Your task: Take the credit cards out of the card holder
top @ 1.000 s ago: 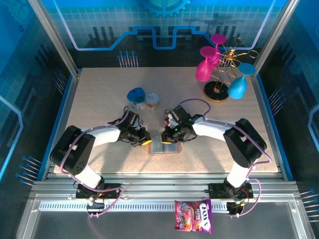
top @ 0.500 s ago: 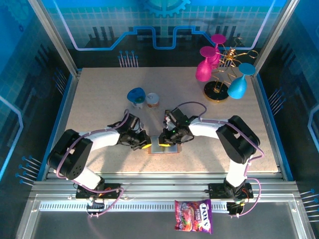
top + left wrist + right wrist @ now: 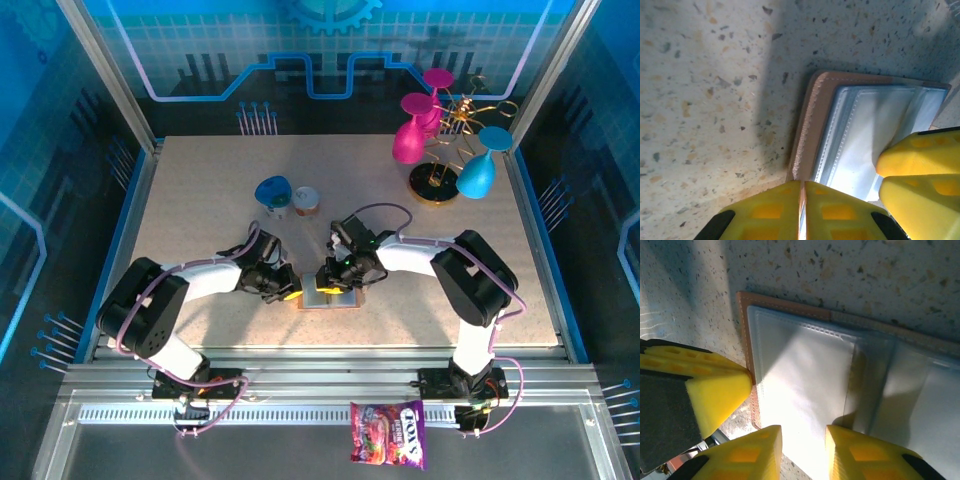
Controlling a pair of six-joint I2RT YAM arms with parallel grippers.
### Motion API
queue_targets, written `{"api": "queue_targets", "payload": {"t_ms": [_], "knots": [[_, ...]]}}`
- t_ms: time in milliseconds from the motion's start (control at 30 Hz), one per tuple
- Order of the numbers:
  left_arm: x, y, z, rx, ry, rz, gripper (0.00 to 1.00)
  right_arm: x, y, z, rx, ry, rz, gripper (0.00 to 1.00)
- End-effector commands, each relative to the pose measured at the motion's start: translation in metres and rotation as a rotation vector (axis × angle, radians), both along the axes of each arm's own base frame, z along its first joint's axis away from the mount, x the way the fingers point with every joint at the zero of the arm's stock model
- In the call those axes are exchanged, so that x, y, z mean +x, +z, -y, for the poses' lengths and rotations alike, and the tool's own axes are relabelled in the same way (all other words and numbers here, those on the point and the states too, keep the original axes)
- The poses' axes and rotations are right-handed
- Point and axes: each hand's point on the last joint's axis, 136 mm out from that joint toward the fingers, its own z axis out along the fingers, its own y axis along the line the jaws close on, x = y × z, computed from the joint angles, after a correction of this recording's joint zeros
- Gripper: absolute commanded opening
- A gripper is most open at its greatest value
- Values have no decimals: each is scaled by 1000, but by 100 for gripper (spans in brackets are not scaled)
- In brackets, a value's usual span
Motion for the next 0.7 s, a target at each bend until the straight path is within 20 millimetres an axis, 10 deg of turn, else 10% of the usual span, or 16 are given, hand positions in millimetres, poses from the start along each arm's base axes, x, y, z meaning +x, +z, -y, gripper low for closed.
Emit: {"api": "queue_targets", "payload": {"t_ms": [0,667], "knots": [[-10,-12,-6,44,-13,-41,11,-6,-5,2,-41,21,-8,31],[-7,-11,-7,58,-14,-47,11,-3,-6,13,-14,-20,-7,31]]}}
